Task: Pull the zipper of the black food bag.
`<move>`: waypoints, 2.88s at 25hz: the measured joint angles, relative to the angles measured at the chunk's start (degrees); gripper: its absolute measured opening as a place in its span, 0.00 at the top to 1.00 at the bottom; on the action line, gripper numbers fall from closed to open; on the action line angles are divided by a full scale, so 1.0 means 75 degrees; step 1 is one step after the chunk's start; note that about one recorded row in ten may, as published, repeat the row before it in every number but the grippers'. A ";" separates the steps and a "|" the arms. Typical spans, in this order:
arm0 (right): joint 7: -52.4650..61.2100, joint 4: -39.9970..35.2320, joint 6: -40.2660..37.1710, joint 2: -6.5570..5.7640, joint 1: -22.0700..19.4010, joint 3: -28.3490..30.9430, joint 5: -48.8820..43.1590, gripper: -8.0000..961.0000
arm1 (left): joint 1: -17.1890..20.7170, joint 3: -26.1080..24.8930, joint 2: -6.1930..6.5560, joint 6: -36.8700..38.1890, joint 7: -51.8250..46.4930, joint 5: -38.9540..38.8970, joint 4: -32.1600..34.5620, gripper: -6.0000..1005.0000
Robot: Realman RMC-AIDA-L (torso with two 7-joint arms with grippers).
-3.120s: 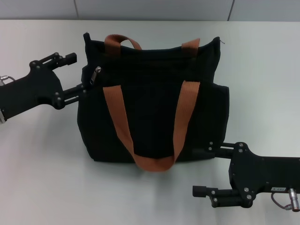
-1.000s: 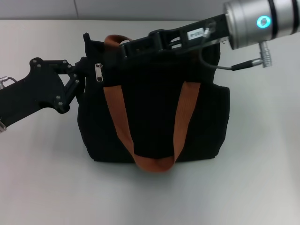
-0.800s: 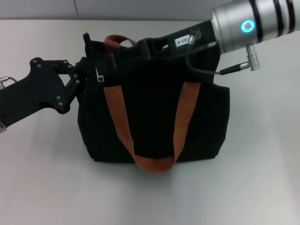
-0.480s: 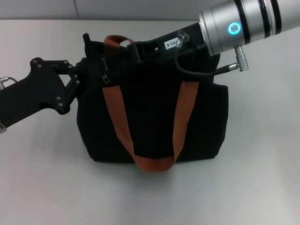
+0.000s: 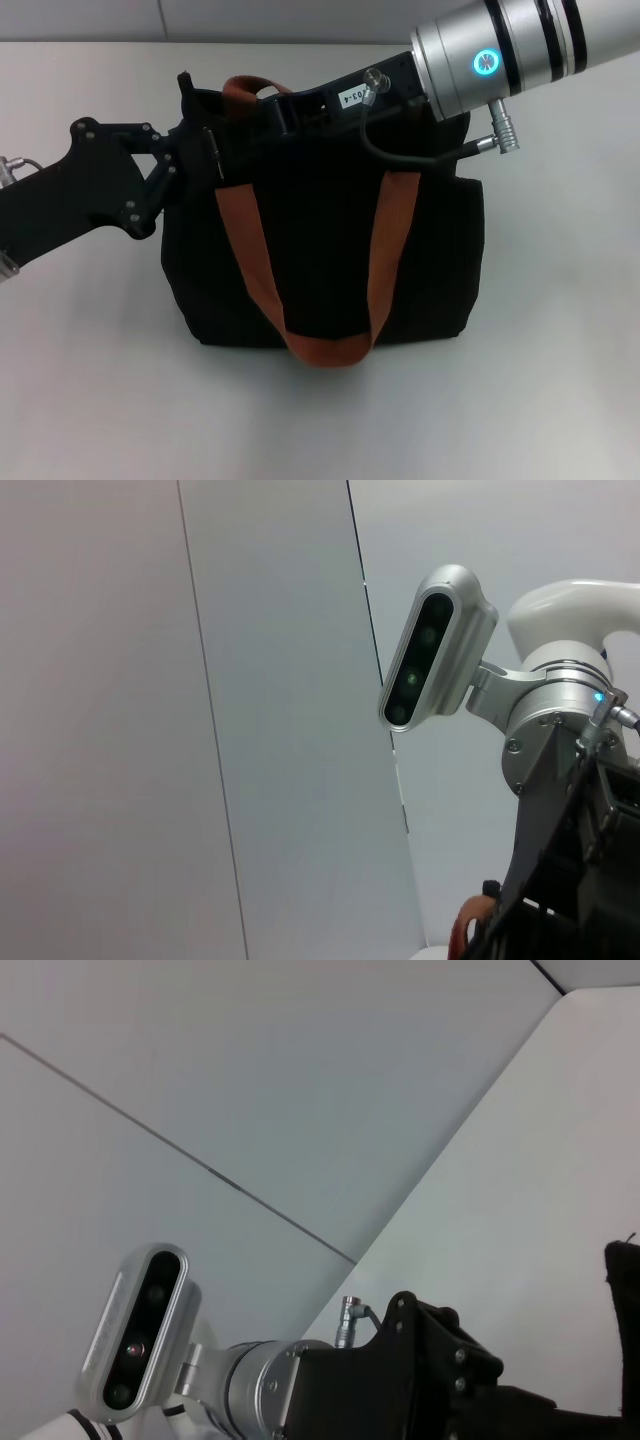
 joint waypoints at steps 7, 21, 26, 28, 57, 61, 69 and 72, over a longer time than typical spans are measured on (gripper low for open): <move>-0.0057 0.0000 -0.0017 0.0014 -0.0022 -0.0003 0.0014 0.23 | -0.0041 0.0000 -0.0002 -0.0057 -0.0019 0.0000 -0.0022 0.96; -0.0076 -0.0030 0.0089 -0.0005 -0.0009 -0.0002 -0.0206 0.37 | 0.0147 -0.0023 0.0051 -0.0067 -0.0027 0.0001 -0.0004 0.96; -0.0072 -0.0020 0.0195 -0.0008 -0.0004 -0.0002 -0.0222 0.52 | 0.0147 -0.0023 0.0055 -0.0039 -0.0028 0.0001 0.0002 0.96; -0.0071 -0.0020 0.0233 -0.0010 -0.0001 -0.0002 -0.0243 0.54 | 0.0146 -0.0023 0.0055 -0.0032 -0.0029 0.0001 0.0008 0.96; -0.0059 -0.0040 0.0541 0.0037 0.0123 -0.0307 -0.0396 0.81 | 0.0125 -0.0024 0.0014 0.0011 -0.0029 0.0000 0.0023 0.96; -0.0056 -0.0056 0.0565 0.0038 0.0126 -0.0308 -0.0393 0.83 | 0.0141 -0.0024 0.0019 0.0021 -0.0029 0.0000 0.0022 0.96; -0.0079 -0.0099 0.0597 0.0037 0.0139 -0.0307 -0.0398 0.88 | 0.0145 -0.0023 0.0023 0.0028 -0.0029 -0.0001 0.0019 0.96; -0.0081 -0.0104 0.0599 0.0037 0.0149 -0.0307 -0.0392 0.95 | 0.0145 -0.0023 0.0020 0.0048 -0.0029 -0.0001 0.0015 0.96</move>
